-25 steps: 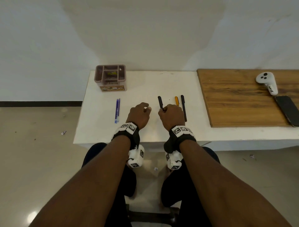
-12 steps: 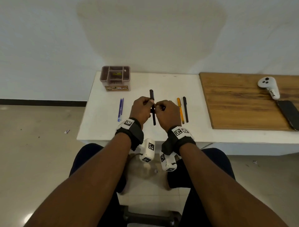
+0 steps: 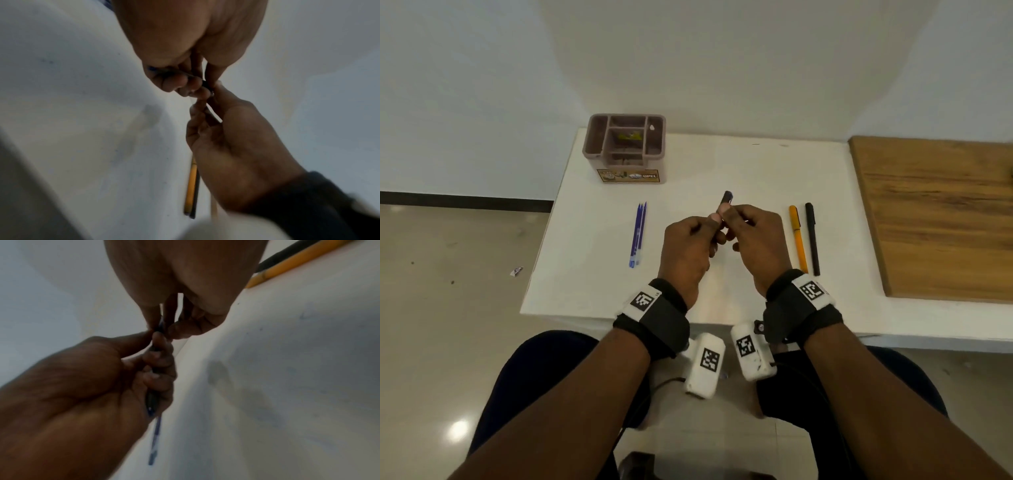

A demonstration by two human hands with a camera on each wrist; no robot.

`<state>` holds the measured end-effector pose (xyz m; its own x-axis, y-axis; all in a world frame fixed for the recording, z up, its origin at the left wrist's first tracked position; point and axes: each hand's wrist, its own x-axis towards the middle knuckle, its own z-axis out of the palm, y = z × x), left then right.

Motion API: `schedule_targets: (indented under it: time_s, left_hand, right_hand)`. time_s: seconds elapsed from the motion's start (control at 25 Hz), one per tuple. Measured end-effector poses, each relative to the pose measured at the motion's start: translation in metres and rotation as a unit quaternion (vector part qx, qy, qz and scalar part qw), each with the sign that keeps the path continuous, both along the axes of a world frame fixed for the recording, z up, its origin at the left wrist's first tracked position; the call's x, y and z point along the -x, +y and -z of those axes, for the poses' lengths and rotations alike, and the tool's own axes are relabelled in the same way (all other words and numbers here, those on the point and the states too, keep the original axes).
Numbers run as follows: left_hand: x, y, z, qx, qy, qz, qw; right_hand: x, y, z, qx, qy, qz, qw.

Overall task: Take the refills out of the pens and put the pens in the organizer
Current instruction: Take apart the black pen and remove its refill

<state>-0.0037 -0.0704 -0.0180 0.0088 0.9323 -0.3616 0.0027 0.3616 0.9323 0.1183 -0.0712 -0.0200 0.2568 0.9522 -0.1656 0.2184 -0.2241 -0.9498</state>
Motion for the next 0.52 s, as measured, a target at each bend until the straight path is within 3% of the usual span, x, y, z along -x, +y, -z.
schedule_targets:
  time_s: [0.28, 0.52]
  left_hand:
    - [-0.008, 0.019, 0.004, 0.040, -0.069, -0.069, 0.994]
    - [0.007, 0.035, 0.002, 0.076, -0.060, -0.056, 0.994]
  right_hand:
    - [0.003, 0.032, 0.007, -0.005, 0.034, 0.009, 0.999]
    - [0.015, 0.054, 0.003, -0.004, 0.056, 0.012, 0.998]
